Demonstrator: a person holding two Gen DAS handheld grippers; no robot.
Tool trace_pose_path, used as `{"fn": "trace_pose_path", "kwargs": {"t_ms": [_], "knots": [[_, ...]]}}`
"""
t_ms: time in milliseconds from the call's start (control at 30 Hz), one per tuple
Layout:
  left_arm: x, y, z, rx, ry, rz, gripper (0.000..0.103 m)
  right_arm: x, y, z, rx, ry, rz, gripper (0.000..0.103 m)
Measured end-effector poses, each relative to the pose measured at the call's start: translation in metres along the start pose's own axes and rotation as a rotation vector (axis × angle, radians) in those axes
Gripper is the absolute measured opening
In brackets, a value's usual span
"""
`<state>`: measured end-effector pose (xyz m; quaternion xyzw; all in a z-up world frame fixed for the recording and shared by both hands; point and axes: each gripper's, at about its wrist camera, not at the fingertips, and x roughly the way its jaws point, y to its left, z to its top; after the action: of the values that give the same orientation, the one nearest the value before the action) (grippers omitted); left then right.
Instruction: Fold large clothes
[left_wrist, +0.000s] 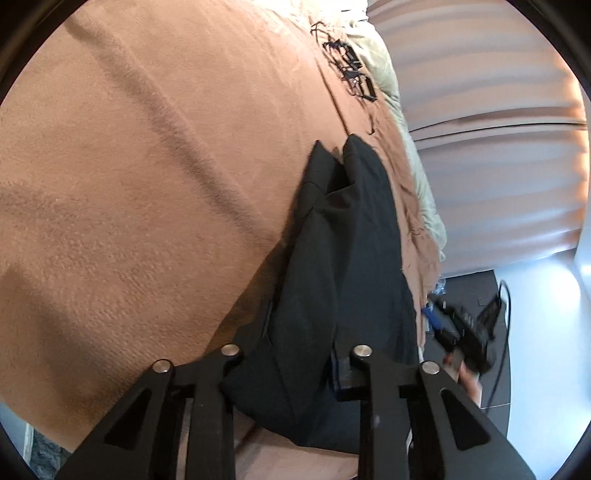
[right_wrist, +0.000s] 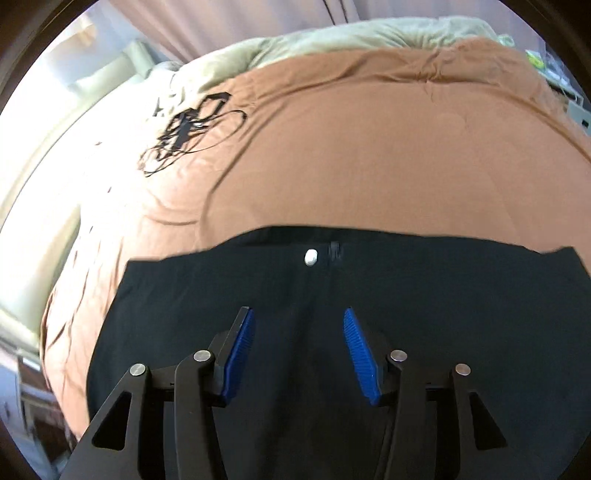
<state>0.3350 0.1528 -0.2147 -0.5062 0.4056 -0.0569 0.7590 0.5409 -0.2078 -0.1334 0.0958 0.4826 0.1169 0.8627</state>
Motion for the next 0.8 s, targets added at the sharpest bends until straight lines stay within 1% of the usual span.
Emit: {"fn": "trace_pose_path", "kwargs": {"t_ms": [33, 100, 133, 167, 233, 333, 400, 433, 533, 633, 700, 767, 800], "knots": [[-0.001, -0.002, 0.000, 0.009, -0.002, -0.008, 0.020, -0.007, 0.003, -0.009, -0.008, 0.001, 0.004, 0.051], [-0.006, -0.011, 0.000, 0.031, -0.012, -0.046, 0.018, -0.023, 0.003, -0.031, -0.003, 0.011, 0.022, 0.051], [-0.008, -0.013, 0.001, 0.033, -0.014, -0.062, 0.018, -0.035, 0.002, -0.046, -0.003, 0.014, 0.031, 0.047], [-0.010, -0.017, 0.001, 0.035, -0.016, -0.080, 0.017, -0.042, 0.003, -0.056, -0.006, 0.012, 0.035, 0.039], [-0.013, -0.025, 0.002, 0.049, -0.016, -0.097, 0.016, -0.056, 0.004, -0.079, 0.004, 0.013, 0.061, 0.034], [-0.017, -0.042, 0.003, 0.078, -0.018, -0.129, 0.016, -0.072, 0.006, -0.109, 0.014, 0.015, 0.088, 0.034], [-0.019, -0.052, 0.002, 0.092, -0.017, -0.154, 0.015, -0.082, 0.006, -0.133, 0.019, 0.014, 0.084, 0.032], [-0.019, -0.057, 0.003, 0.099, -0.017, -0.164, 0.015, -0.085, 0.007, -0.145, 0.023, 0.022, 0.086, 0.032], [-0.020, -0.072, 0.000, 0.130, -0.017, -0.188, 0.015, -0.091, 0.012, -0.170, 0.014, 0.029, 0.072, 0.025], [-0.020, -0.087, -0.003, 0.161, -0.012, -0.206, 0.015, -0.099, 0.014, -0.197, 0.018, 0.020, 0.058, 0.025], [-0.023, -0.093, -0.006, 0.181, -0.009, -0.214, 0.015, -0.091, 0.018, -0.209, -0.001, 0.027, 0.026, 0.025], [-0.023, -0.100, -0.009, 0.194, 0.001, -0.221, 0.015, -0.074, 0.018, -0.224, 0.004, 0.056, 0.005, 0.025], [-0.023, -0.104, -0.010, 0.202, 0.002, -0.222, 0.015, -0.069, 0.016, -0.230, 0.002, 0.048, -0.005, 0.025]]}}
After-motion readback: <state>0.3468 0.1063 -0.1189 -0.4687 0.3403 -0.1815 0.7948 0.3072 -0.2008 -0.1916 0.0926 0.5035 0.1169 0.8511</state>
